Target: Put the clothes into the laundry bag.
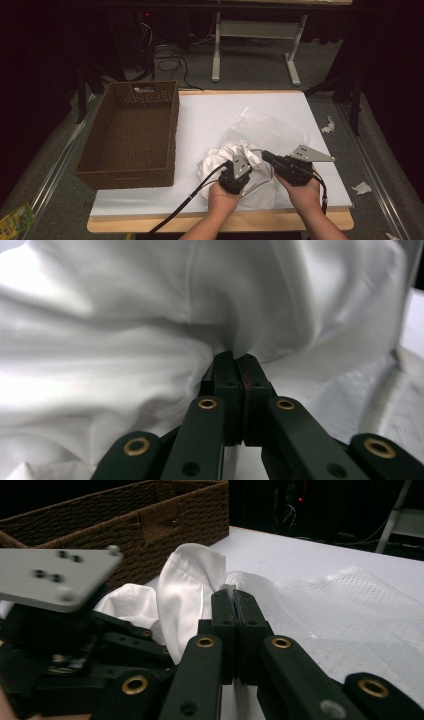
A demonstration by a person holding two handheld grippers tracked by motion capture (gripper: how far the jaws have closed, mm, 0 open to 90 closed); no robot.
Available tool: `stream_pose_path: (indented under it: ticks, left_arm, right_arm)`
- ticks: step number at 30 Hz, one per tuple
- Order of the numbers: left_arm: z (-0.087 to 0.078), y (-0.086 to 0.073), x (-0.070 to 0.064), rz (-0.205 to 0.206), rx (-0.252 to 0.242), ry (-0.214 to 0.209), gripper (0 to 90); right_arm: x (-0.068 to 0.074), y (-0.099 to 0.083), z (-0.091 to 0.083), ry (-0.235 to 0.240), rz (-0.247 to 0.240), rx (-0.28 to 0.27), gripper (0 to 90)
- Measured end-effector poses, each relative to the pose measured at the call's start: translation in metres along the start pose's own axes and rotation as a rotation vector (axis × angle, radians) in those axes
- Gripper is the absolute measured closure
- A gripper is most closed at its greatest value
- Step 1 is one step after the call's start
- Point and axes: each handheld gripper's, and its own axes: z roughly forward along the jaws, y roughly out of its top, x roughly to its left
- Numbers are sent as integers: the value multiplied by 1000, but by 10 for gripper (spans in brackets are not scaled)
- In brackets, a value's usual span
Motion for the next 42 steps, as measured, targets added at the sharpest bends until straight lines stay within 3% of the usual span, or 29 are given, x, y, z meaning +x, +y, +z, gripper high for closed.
stream_pose_path:
  ticks: [3, 7, 8, 12, 16, 17, 18, 20, 22, 24, 27, 30, 33, 37, 40, 42]
  left_arm:
    - [-23, 0, -3, -12, -90, -31, 681]
    - [-44, 9, 4, -28, -167, -10, 487]
    - [-46, 11, 7, -31, -181, -10, 391]
    - [-43, 30, 21, -108, -214, -28, 242]
    - [-33, 46, 19, -83, -227, -56, 279]
    - [-30, 48, 18, -72, -229, -61, 353]
    - [-27, 49, 17, -67, -224, -46, 469]
    - [-24, 47, 18, -87, -197, -58, 736]
    - [-25, 40, 14, -94, -195, -49, 845]
    - [-29, 31, 7, -90, -192, -70, 868]
    - [-28, 18, -4, -73, -143, -117, 874]
    - [-19, 11, -9, -60, -105, -110, 874]
    - [-9, 17, -3, -101, -109, -86, 872]
    - [10, 31, -1, -95, -107, -50, 865]
    - [15, 33, -2, -101, -124, -63, 836]
    - [9, 31, -3, -91, -137, -82, 734]
  right_arm:
    - [-1, 0, -1, -6, 2, -2, 900]
    - [-1, -1, 0, -7, -4, 1, 900]
    - [-1, 0, 0, -8, -4, 1, 900]
    - [0, 0, 0, -13, -5, 2, 900]
    - [-1, -1, 1, -11, -5, 1, 900]
    - [-1, -1, 1, -10, -5, 2, 900]
    - [-1, -1, 1, -10, -4, 0, 900]
    - [-2, -1, 0, -12, 4, 0, 900]
    - [-3, -1, 1, -15, 5, 0, 900]
    - [-5, -1, 2, -15, 11, -4, 900]
    - [-7, 0, 3, -20, 13, -5, 900]
    - [-7, 3, 3, -22, 15, -15, 900]
    - [-2, 6, -1, -16, -1, -28, 900]
    - [6, 5, -5, 6, -12, -34, 900]
    - [5, 5, -5, 8, -15, -35, 900]
    - [2, 5, -6, 4, -4, -36, 900]
